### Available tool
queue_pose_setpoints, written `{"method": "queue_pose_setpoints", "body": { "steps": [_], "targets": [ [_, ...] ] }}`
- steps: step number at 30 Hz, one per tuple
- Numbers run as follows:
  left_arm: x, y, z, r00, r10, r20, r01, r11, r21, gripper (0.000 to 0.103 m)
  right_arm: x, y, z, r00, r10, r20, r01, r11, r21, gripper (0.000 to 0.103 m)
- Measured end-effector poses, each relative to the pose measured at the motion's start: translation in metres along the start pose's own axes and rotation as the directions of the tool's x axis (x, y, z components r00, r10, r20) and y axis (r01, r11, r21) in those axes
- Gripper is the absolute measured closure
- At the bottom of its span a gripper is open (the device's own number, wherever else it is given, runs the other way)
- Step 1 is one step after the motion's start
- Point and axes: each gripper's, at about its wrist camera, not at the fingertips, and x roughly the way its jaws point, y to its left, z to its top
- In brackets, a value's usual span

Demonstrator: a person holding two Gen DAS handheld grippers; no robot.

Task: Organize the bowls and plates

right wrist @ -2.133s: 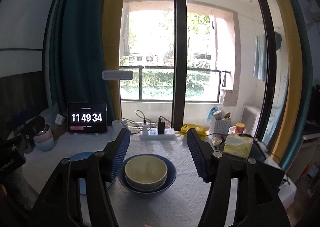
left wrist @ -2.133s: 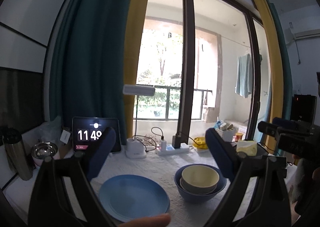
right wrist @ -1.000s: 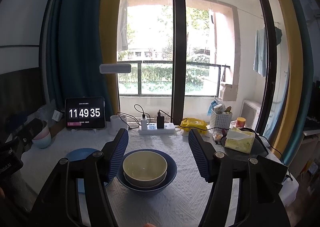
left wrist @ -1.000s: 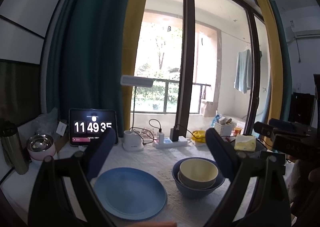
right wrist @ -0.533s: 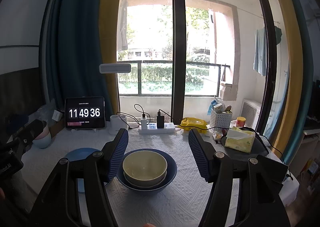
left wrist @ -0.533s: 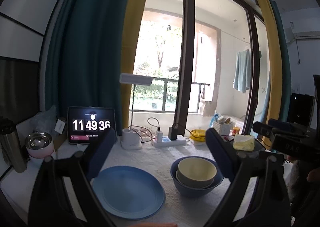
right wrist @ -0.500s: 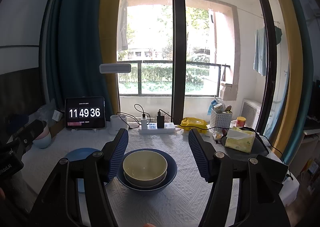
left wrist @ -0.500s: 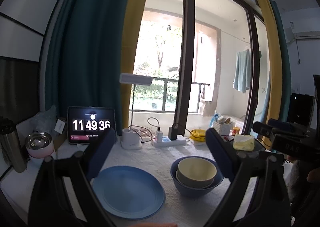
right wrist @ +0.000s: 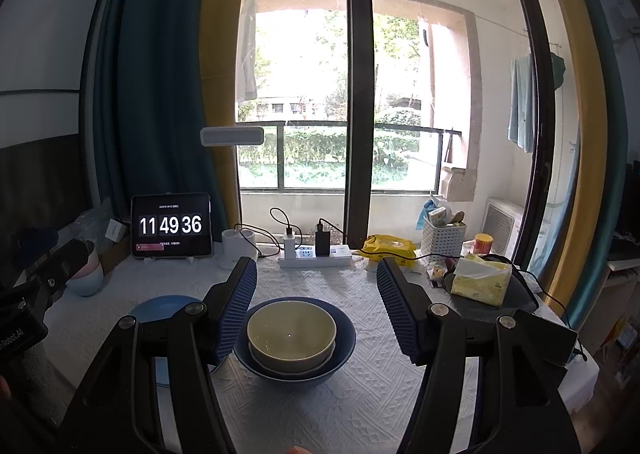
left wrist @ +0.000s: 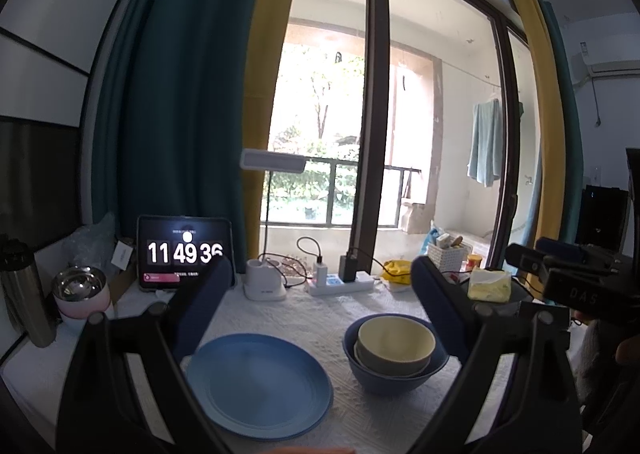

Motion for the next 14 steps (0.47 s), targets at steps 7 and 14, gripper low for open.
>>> {"method": "queue_pose_setpoints", "body": {
  "steps": [7,14],
  "targets": [
    [0.0002,-0.0002,0.0,1.0,-0.005,-0.002,0.005,1.0,0.004,0.01,-0.0001,-0.0002,0.0,1.0,0.0,0.0,0.0,1.0,-0.001,0.037],
    [-0.0042,-0.0077,-0.0015,0.999,-0.024,0.023,0.023,0.999,0.03,0.01,-0.0003,0.0014,-0.0008,1.0,0.001,0.0,-0.001,1.0,0.001,0.037]
  ]
}}
